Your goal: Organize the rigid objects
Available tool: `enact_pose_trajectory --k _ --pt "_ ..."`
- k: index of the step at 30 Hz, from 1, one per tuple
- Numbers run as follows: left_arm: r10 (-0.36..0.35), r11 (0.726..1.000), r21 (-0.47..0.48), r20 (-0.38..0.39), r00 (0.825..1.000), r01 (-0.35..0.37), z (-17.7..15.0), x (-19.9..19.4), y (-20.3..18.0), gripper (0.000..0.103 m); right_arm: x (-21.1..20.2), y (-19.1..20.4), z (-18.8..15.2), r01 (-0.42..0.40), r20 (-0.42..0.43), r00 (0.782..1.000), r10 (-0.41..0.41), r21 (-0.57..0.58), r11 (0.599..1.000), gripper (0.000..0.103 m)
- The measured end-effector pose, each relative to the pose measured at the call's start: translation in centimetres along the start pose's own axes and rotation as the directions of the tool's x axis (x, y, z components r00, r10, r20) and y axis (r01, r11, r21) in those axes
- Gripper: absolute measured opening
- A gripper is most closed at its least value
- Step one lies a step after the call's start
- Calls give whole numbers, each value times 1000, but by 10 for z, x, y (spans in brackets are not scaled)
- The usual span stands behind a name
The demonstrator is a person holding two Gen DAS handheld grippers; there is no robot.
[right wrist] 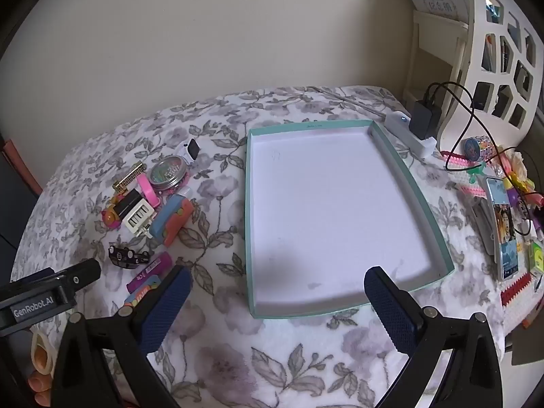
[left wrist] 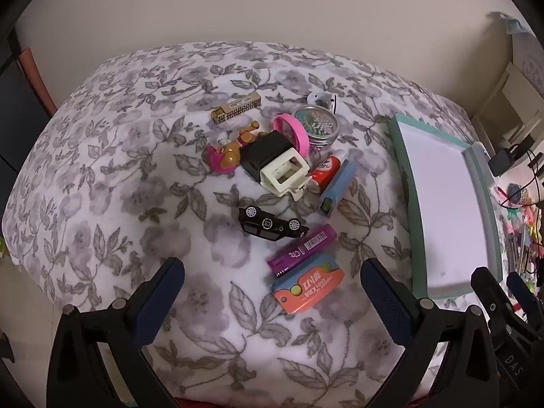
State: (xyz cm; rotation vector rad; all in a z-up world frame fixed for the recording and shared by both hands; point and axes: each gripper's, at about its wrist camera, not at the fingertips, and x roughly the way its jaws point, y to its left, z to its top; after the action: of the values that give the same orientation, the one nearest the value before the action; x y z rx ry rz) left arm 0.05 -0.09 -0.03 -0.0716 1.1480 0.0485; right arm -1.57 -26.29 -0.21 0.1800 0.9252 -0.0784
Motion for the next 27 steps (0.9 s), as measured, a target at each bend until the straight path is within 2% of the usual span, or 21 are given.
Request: enact_pose_trajectory --k 12,13,27 --pt "-10 1000 -9 34 999 10 -2 -4 10 103 4 -2 2 2 -8 1000 -2 1 1000 103" --pt "4 1000 -6 35 999 -4 -2 -3 1 103 3 -2 2 2 -8 1000 -2 1 1000 103" --pt "8 1000 -5 37 999 -8 -1 -5 0 103 2 -2 1 3 -9 1000 -3 1 1000 103"
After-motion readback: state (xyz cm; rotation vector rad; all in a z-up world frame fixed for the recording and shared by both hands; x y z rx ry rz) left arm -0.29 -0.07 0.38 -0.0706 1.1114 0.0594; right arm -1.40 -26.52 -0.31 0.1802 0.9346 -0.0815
